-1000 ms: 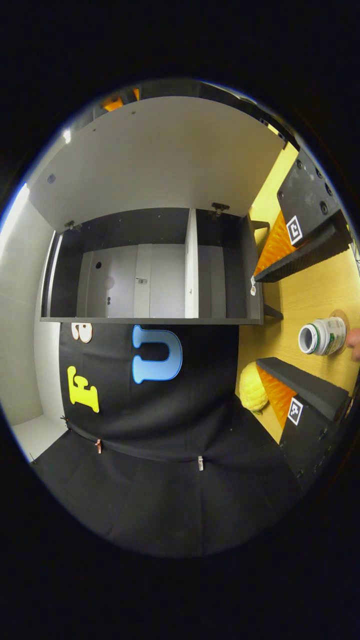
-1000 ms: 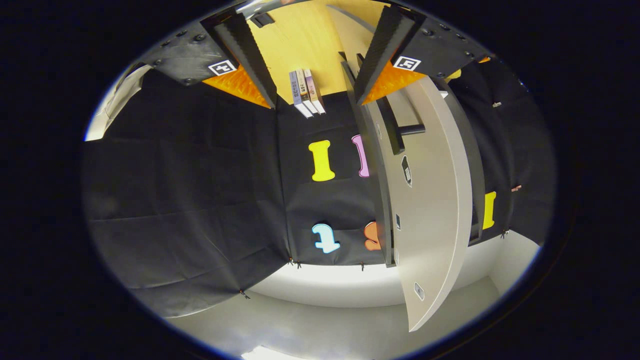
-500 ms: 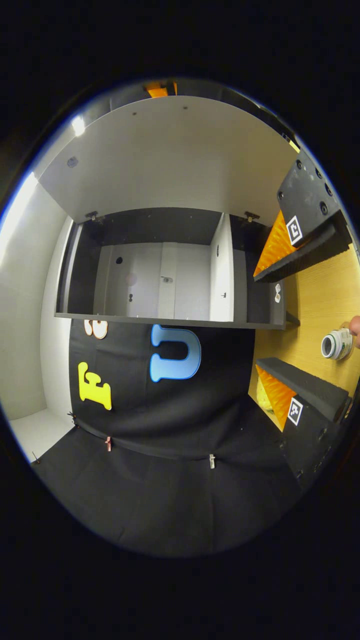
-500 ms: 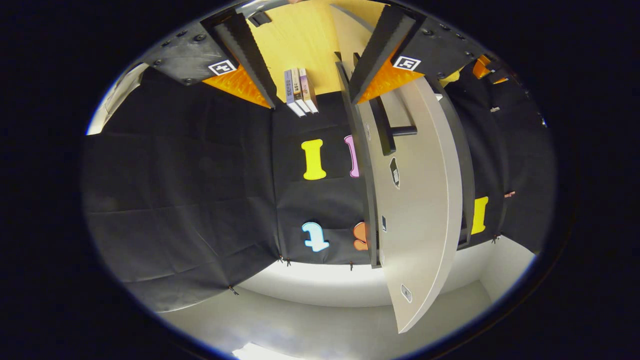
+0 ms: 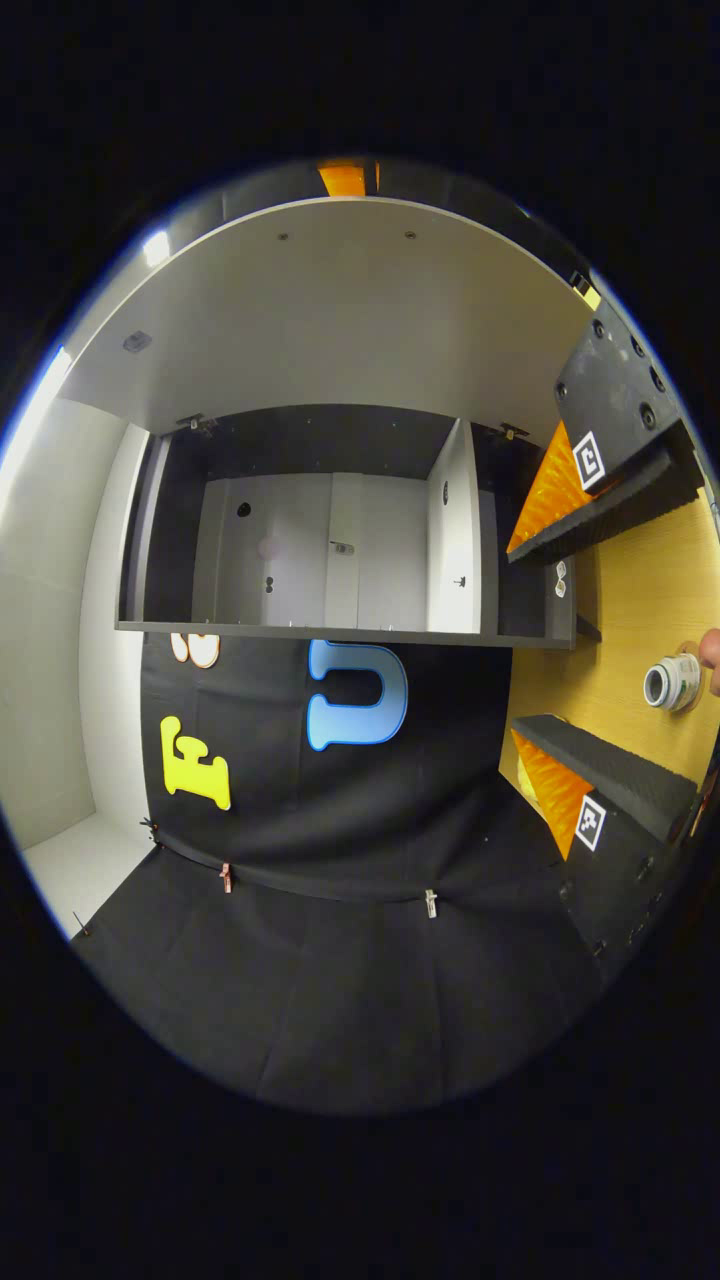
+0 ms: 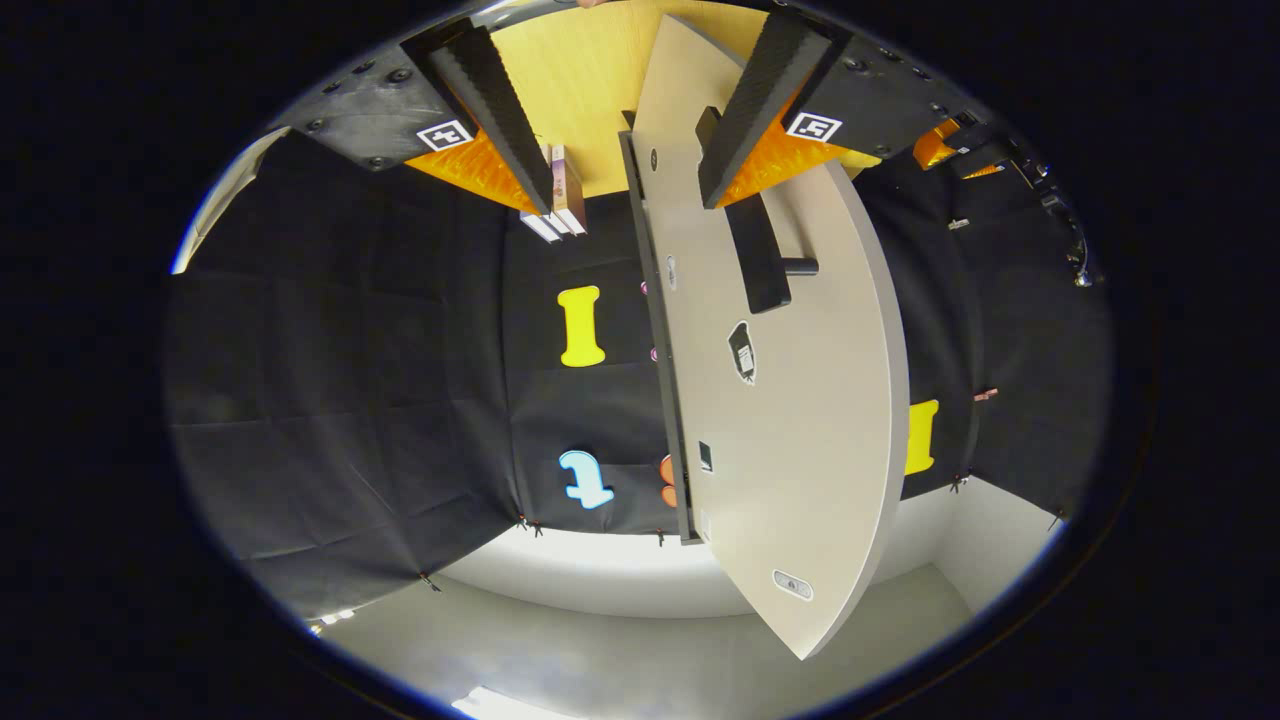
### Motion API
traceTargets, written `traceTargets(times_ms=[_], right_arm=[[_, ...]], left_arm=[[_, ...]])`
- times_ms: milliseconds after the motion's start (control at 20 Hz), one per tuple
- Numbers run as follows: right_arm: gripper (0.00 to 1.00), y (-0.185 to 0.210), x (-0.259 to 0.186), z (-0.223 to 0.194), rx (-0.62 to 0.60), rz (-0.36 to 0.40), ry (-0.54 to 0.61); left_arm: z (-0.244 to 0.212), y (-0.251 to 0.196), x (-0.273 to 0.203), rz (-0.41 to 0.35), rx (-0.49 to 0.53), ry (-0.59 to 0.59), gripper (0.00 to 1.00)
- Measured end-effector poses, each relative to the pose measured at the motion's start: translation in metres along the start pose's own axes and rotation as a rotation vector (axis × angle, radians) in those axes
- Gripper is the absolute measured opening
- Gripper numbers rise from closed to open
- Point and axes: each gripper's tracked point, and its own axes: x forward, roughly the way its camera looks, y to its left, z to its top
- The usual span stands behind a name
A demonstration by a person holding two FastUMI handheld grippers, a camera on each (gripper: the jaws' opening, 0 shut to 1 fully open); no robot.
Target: Open the cabinet door with the right hand, grasp the bottle in the cabinet with the left hand and place it on the coaster, then close the cabinet door with the right hand.
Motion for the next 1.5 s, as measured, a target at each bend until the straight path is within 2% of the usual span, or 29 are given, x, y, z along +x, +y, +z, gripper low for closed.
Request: traceTargets(times_ms=[100,150,450,700,1100,1500], right_arm=[[0.97,0.018,0.001,-0.003,-0.005,0.028,0.002],[0.97,0.028,0.001,-0.004,-0.012,0.043,0.000],[1.00,0.088,0.020,-0.012,-0.040,0.152,-0.009],[0.98,0.128,0.029,-0.024,-0.025,0.233,0.017],[0.98,0.131,0.030,-0.033,-0.078,0.219,0.010],[0.98,0.123,0.029,-0.028,-0.118,0.127,-0.025]], left_arm=[[0.003,0.005,0.001,0.007,-0.001,0.007,0.92],[0.004,0.008,0.001,0.011,-0.002,0.010,0.95],[0.017,0.024,0.000,0.035,-0.005,-0.002,0.95],[0.029,0.029,-0.003,0.042,-0.004,-0.016,0.95],[0.039,0.029,-0.005,0.030,-0.015,-0.024,0.95],[0.050,0.016,-0.004,0.011,0.008,-0.024,0.95]])
